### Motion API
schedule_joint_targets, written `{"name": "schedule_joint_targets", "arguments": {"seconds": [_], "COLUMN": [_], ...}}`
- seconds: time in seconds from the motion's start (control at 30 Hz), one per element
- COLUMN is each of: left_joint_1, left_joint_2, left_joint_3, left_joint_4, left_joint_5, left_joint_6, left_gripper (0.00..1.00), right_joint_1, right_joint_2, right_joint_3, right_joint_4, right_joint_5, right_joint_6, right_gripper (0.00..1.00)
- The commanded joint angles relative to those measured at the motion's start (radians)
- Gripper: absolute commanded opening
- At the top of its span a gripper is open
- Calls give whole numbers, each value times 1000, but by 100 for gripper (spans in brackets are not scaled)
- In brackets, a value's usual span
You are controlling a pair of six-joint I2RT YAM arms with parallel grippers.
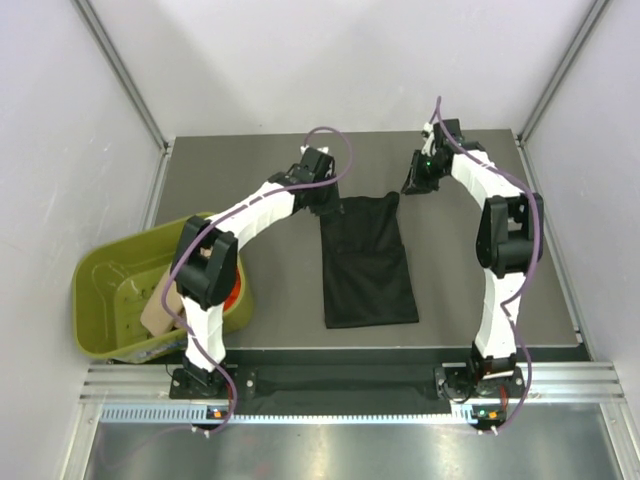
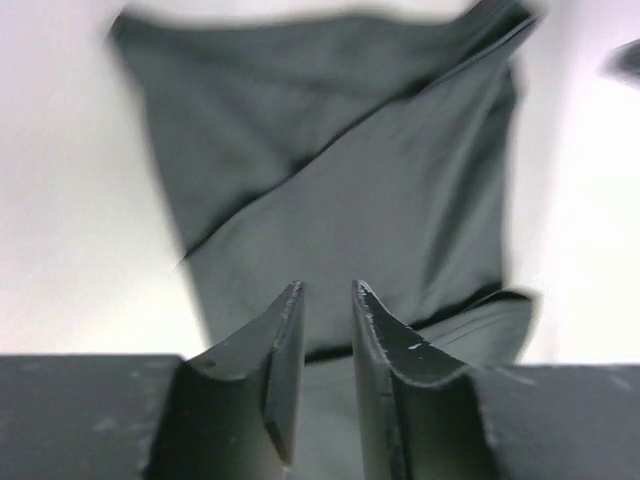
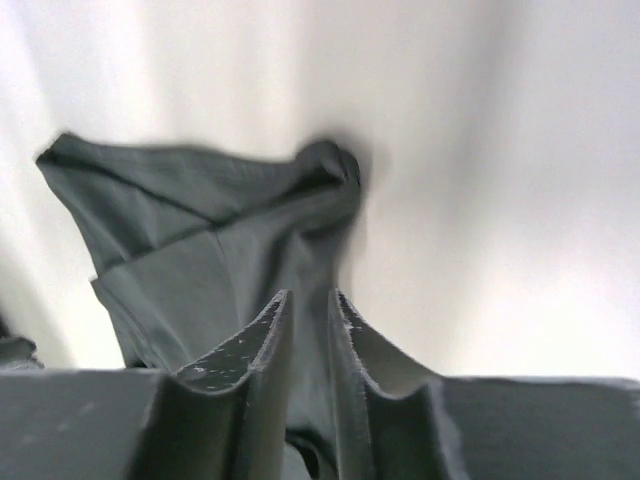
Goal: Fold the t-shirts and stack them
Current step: Fold the tshirt
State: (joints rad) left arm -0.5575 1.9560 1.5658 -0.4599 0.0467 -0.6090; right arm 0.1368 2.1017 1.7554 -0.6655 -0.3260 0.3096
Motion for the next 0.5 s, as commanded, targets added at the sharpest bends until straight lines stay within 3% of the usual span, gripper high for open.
{"name": "schedule_joint_targets", "arguments": {"seconds": [0.0, 0.1, 0.27, 0.47], "left_joint_1": [5, 5, 8, 33], "left_joint_2": [55, 98, 133, 254], "left_joint_3": [82, 117, 154, 278], "left_joint_4": [116, 118, 89, -51], "left_joint_5": [39, 42, 13, 54], "left_joint_6": [-40, -57, 1, 169], "left_gripper": [29, 31, 47, 49], "right_joint_1": [9, 7, 11, 14], "right_joint_2": [67, 96, 136, 147], "right_joint_3": [85, 92, 102, 122], "right_joint_4": [6, 30, 61, 73], "right_joint_5": [-67, -94, -137, -150], "right_joint_6": [32, 54, 68, 75], "right_gripper": [16, 13, 14, 14]}}
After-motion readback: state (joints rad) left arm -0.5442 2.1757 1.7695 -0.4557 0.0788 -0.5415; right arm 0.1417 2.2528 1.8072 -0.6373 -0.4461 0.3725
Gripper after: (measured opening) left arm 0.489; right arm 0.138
